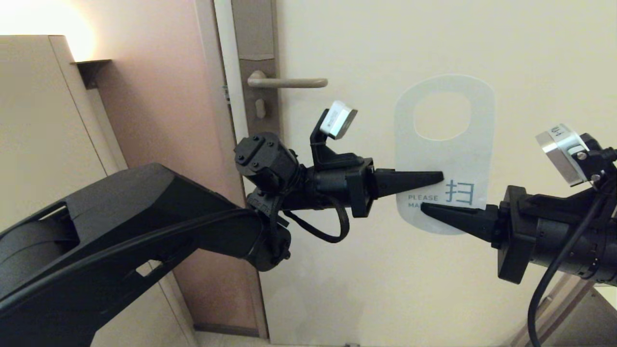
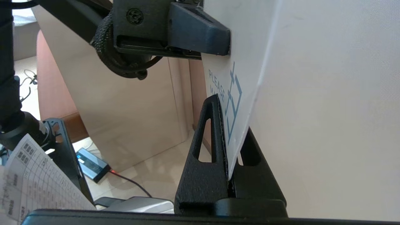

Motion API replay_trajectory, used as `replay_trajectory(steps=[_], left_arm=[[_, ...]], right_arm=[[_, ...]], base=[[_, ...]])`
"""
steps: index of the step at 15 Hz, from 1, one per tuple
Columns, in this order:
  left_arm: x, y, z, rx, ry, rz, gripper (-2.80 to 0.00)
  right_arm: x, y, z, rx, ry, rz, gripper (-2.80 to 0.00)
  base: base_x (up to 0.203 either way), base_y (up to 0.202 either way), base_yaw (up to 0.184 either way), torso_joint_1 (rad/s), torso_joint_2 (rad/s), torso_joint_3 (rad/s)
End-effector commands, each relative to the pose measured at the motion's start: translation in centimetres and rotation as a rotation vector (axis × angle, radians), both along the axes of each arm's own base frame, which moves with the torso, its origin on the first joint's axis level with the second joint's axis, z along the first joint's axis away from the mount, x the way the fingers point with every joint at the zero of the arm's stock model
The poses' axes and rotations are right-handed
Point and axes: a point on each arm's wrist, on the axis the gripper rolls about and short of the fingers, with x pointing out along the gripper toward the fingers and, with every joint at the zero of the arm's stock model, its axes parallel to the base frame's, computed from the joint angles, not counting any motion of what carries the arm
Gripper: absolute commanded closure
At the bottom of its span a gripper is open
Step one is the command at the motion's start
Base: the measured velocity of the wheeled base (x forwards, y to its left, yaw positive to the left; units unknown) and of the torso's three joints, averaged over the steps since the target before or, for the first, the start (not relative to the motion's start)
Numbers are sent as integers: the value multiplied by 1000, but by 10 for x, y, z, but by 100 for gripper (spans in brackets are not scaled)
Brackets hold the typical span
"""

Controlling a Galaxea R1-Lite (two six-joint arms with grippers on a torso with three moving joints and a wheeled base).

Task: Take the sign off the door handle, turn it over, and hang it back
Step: Hand it to the other hand

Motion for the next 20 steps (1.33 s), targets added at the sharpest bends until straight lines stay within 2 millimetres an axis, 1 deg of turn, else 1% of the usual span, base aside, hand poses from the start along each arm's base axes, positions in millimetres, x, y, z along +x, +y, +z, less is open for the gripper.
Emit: replay_trajectory(steps=[1, 6, 7, 10, 15, 17, 20], left_arm=[[-2, 2, 3, -25, -30, -8, 0], [-3, 2, 3, -25, -30, -8, 0], [-3, 1, 3, -25, -32, -9, -280], [-4, 2, 0, -20, -33, -6, -280], [-5, 3, 2, -20, -34, -6, -280], [-5, 8, 2, -13, -28, 0, -280], [-3, 23, 3, 10, -26, 13, -280]], right_arm=[[0, 0, -1, -1, 1, 0, 0], [0, 0, -1, -1, 2, 2, 0], [0, 0, -1, -2, 2, 2, 0], [-1, 0, -2, -4, 6, 2, 0], [-1, 0, -3, -5, 6, 2, 0], [-1, 0, -3, -6, 7, 2, 0], [-4, -2, -5, -8, 11, 0, 0]], base=[[0, 0, 0, 0, 0, 0], [0, 0, 0, 0, 0, 0], [0, 0, 0, 0, 0, 0], [0, 0, 0, 0, 0, 0], [0, 0, 0, 0, 0, 0], [0, 0, 0, 0, 0, 0], [0, 0, 0, 0, 0, 0]])
